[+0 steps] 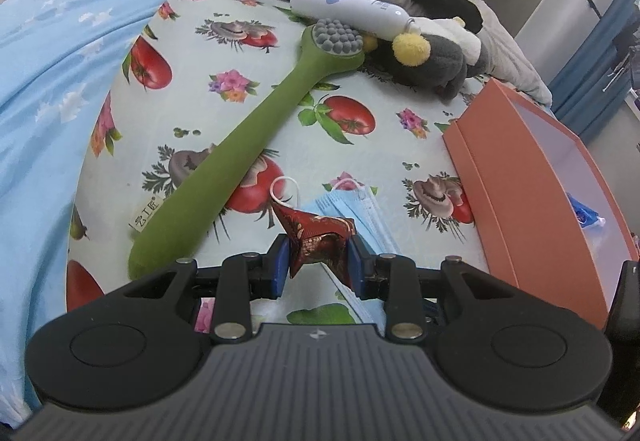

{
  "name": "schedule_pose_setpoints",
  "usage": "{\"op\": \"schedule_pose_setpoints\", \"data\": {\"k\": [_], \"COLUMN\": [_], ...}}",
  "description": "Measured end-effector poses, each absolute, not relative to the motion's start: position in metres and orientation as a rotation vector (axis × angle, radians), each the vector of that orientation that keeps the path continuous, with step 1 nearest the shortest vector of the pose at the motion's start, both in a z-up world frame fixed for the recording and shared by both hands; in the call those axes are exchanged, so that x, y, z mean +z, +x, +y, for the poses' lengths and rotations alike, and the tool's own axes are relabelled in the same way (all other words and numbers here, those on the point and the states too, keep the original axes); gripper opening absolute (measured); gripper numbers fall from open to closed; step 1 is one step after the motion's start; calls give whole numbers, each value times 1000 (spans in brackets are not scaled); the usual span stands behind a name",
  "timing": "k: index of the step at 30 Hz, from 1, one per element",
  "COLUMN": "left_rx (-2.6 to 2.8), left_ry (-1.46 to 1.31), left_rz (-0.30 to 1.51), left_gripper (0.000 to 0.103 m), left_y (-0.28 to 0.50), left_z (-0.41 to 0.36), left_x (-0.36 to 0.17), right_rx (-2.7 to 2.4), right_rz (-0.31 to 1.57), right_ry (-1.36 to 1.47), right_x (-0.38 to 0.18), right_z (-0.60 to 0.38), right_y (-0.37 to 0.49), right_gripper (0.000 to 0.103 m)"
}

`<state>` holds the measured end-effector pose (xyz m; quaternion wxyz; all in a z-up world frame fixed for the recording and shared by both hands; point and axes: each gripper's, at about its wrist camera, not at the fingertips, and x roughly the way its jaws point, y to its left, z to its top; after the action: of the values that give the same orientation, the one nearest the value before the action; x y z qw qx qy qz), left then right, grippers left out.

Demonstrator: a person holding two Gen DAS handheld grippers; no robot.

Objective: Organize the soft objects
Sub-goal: 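Lift the face mask with the right tool while the left lifts the red wrapper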

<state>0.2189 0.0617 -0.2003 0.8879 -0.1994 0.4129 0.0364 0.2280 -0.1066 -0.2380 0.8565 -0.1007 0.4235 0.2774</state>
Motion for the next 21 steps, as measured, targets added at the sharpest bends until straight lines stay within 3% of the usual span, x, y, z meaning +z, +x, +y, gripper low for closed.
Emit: {"op": "schedule_pose_setpoints", "data": {"k": [21], "left_rx": [-48], "left_ry": [-374], "left_rz": [756], "left_gripper": [36], "left_y": [179], "left_z": [27], "left_x": [-116], "right_rx": [491], "right_rz": [761], "right_ry": [-4], "right_x": [-139], "right_z": [-160], "right_y": [192], "right_gripper": [6]}}
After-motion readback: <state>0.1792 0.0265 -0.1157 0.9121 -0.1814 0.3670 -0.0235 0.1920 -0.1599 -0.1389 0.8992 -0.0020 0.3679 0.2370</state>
